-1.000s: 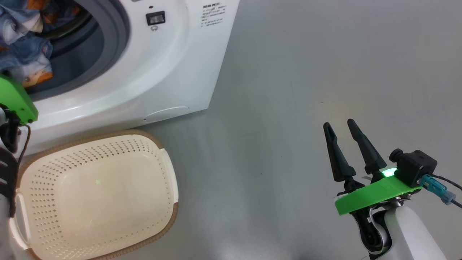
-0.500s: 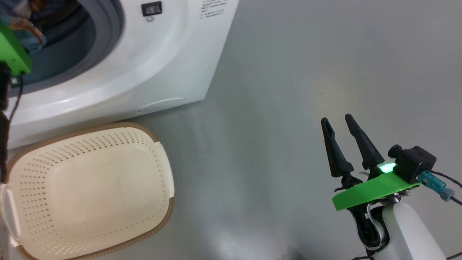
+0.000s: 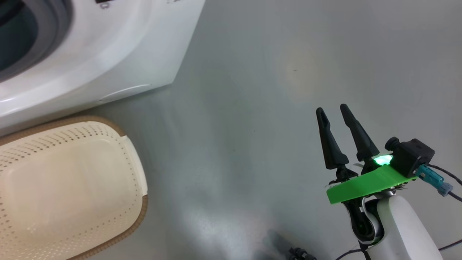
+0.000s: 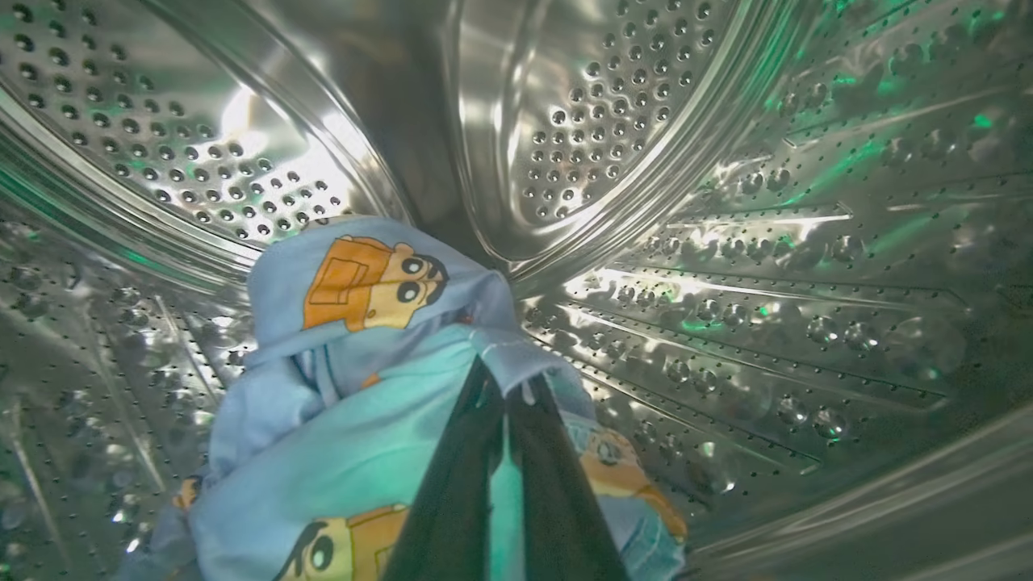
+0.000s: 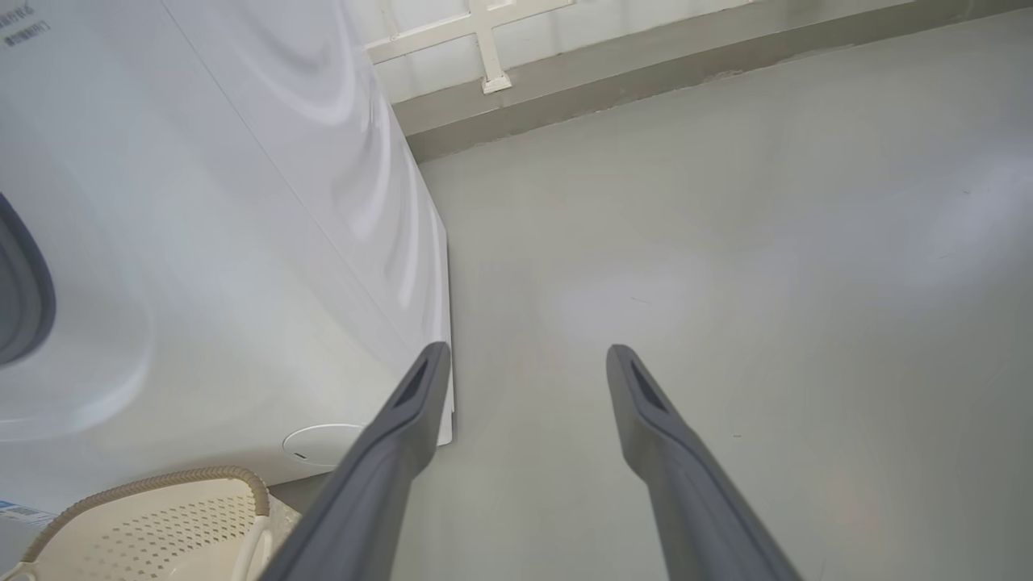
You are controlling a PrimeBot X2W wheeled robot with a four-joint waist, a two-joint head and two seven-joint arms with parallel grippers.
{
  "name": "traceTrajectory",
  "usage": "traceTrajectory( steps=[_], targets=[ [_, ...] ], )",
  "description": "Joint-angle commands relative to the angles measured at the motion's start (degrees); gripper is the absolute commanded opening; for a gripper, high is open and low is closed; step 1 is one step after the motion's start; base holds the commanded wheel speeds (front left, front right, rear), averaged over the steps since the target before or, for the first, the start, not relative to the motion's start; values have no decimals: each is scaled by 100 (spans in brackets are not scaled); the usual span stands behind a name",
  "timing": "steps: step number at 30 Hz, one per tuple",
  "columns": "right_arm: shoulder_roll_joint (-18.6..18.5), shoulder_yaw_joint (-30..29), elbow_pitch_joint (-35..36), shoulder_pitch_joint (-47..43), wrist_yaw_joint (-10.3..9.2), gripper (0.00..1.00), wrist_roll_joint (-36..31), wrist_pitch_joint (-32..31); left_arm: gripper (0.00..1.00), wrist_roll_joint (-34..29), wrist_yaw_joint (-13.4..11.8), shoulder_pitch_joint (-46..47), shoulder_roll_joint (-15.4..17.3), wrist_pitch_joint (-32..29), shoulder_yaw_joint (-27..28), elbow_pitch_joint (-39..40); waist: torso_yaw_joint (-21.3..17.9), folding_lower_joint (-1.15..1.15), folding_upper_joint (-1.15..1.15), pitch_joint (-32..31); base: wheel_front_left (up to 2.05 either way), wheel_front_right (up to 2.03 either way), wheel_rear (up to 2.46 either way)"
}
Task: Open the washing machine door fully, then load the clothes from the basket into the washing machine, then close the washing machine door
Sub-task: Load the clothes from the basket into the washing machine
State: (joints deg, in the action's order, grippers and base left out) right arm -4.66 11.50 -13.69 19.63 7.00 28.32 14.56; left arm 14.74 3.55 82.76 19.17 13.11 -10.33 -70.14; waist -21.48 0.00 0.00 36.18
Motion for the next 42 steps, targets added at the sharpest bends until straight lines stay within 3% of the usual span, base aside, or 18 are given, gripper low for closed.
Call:
traceTrajectory(
  steps=[1, 2, 3, 4, 5, 24, 42],
  targets=[
    [7, 115, 120, -56, 48, 100, 34, 44, 0, -44, 14, 177, 261, 43, 9, 103, -76, 0, 0, 75, 0, 0, 0],
    [12, 115, 113, -56, 48, 100, 34, 44, 0, -42, 12, 189, 256, 52, 0, 77, -77, 0, 0, 81, 0, 0, 0],
    [16, 113, 106, -56, 48, 100, 32, 44, 34, -31, 3, 198, 243, 42, -3, 35, -75, 0, 0, 82, 0, 0, 0],
    [20, 111, 100, -54, 48, 100, 29, 44, 91, -29, -3, 203, 225, -8, -17, -16, -72, 0, 0, 82, 0, 0, 0],
    [24, 111, 94, -52, 48, 100, 24, 44, 100, -35, -5, 207, 212, -36, -39, -52, -68, 0, 0, 79, 0, 0, 0],
    [-92, 133, -26, -110, 48, 100, -2, 44, 100, 255, 241, -820, 24, 172, -52, -49, 405, 0, 0, -739, 0, 0, 0],
    [-366, 79, -105, -380, 48, 100, -7, 44, 100, 509, 187, -3383, -345, 188, 466, 2213, 1125, 0, 0, -1615, 0, 0, 0]
  ],
)
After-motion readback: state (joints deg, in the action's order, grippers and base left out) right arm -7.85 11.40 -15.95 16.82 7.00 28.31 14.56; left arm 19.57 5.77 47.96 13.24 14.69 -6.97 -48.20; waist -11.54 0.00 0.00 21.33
